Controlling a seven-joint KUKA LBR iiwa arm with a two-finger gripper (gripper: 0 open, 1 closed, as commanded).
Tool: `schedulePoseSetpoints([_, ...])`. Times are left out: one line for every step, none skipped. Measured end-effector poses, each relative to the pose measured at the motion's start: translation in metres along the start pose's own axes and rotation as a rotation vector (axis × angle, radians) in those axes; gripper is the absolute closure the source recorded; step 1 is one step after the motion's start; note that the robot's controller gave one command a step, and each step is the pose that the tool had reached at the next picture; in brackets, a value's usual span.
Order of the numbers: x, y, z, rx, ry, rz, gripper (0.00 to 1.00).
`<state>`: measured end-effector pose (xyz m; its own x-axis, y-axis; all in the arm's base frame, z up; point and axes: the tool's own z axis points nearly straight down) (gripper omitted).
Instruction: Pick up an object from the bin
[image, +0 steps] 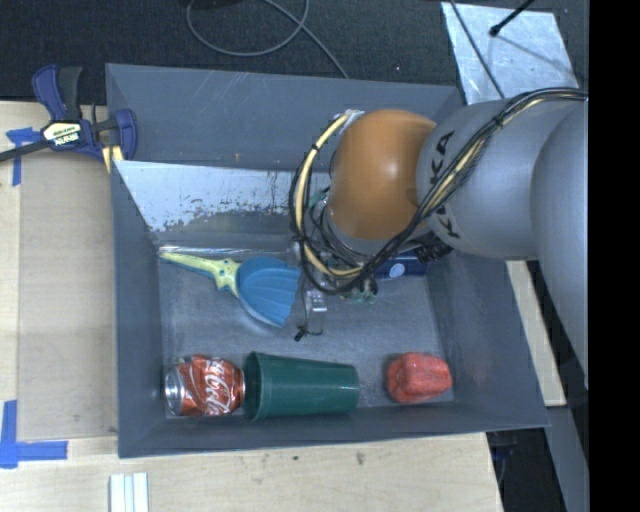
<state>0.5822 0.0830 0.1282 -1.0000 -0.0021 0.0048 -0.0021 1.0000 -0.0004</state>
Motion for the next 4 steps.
schedulePoseSetpoints([-0.002, 0.000, -0.005, -0.001, -0.008, 0.002, 0.00])
schedulePoseSetpoints([-0.019, 0.016, -0.003, 0.000, -0.006, -0.013, 0.00])
schedulePoseSetpoints([-0.030, 0.044, 0.016, -0.001, -0.011, -0.040, 0.00])
schedulePoseSetpoints([-0.030, 0.049, 0.023, -0.002, -0.011, -0.045, 0.00])
